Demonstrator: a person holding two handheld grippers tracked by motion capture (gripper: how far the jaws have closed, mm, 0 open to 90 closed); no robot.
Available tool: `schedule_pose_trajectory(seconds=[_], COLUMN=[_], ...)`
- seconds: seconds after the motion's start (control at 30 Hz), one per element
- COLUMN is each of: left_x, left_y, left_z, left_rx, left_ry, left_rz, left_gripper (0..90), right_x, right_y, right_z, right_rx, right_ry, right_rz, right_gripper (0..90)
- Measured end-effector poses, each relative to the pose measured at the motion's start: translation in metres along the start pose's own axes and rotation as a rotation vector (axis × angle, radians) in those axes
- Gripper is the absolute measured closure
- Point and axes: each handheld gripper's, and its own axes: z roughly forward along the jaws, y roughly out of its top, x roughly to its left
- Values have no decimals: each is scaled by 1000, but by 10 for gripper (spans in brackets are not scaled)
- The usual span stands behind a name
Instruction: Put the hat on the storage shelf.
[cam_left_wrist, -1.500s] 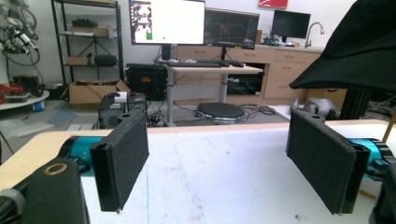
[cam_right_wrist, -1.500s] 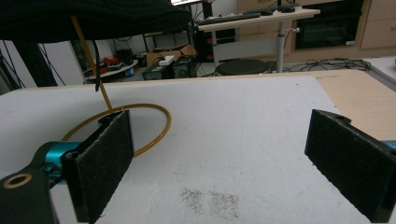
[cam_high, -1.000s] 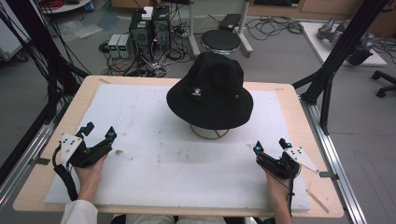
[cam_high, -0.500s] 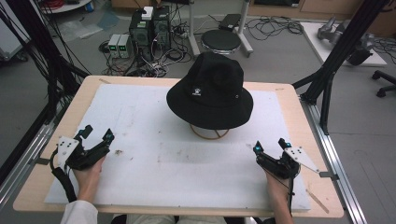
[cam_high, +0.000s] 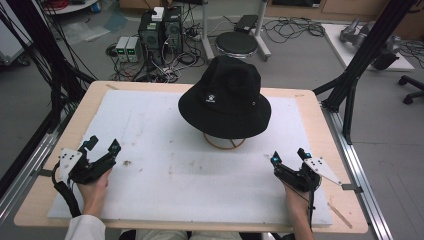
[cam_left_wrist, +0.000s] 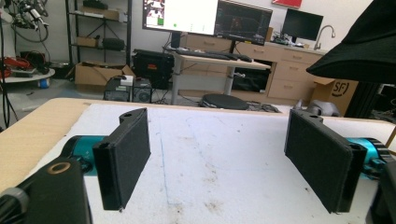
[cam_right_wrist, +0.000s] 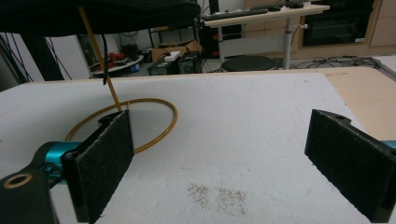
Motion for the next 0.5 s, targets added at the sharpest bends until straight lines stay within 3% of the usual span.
schedule_pose_trajectory(seconds=[0.5], left_x=[4], left_y=[-3], left_z=[0], left_rx=[4], left_ry=[-12], left_rz=[-27], left_gripper=[230], right_x=[0], right_y=[0], right_z=[0], right_rx=[6], right_ry=[8], right_rz=[7], right_gripper=[73])
